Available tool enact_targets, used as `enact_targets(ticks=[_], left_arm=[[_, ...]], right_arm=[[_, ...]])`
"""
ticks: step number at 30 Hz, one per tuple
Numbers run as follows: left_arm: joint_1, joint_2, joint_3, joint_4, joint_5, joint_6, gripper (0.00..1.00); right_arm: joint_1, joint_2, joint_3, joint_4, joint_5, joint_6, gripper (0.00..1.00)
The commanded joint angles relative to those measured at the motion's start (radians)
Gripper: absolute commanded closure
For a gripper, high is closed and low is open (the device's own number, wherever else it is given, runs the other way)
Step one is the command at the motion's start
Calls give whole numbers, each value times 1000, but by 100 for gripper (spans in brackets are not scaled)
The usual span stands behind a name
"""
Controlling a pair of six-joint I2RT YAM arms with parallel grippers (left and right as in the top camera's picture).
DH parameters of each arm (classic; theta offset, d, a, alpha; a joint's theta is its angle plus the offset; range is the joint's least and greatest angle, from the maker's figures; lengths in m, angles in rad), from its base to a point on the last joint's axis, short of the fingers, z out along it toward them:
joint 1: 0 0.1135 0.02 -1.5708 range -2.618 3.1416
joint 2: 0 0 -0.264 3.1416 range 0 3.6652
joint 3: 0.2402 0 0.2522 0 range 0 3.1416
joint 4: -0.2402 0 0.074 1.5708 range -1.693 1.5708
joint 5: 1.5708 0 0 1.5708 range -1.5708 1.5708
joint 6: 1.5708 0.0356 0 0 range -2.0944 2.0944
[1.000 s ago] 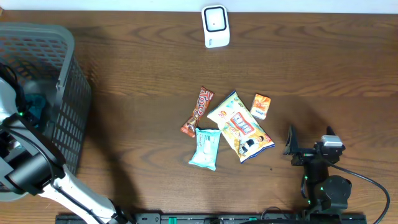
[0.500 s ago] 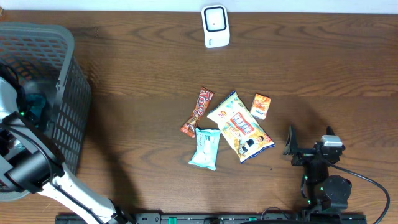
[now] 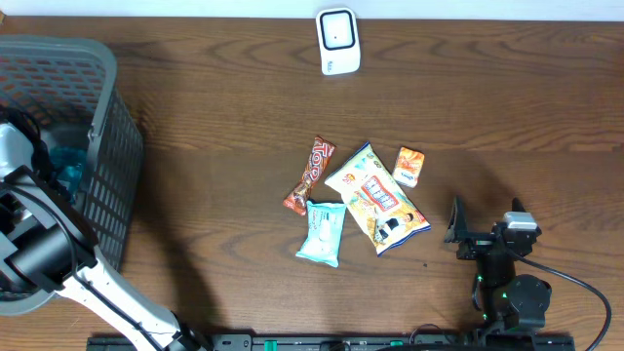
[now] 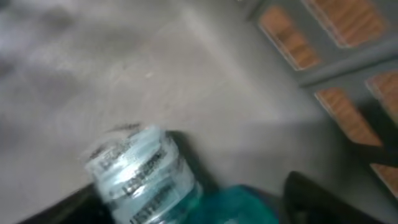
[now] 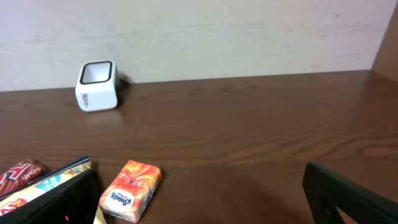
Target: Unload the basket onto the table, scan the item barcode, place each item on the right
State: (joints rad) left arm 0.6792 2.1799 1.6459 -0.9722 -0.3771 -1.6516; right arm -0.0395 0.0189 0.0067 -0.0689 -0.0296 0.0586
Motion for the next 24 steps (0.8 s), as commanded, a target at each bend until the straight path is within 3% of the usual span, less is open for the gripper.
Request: enact_targets(ticks=[1,6,15,24], left_arm=[[1,16,-4,-13,3,136,34],[1,16,-4,-13,3,227,47],[1,-6,2,-13,3,355,47],[1,-175,22,-12,3,402,47]], right_arm=[[10,0,-1,-3,1,-11,1],[10,0,-1,-3,1,-11,1],[10,1,-1,-3,1,-11,1],[10,1,-1,-3,1,-11,1]])
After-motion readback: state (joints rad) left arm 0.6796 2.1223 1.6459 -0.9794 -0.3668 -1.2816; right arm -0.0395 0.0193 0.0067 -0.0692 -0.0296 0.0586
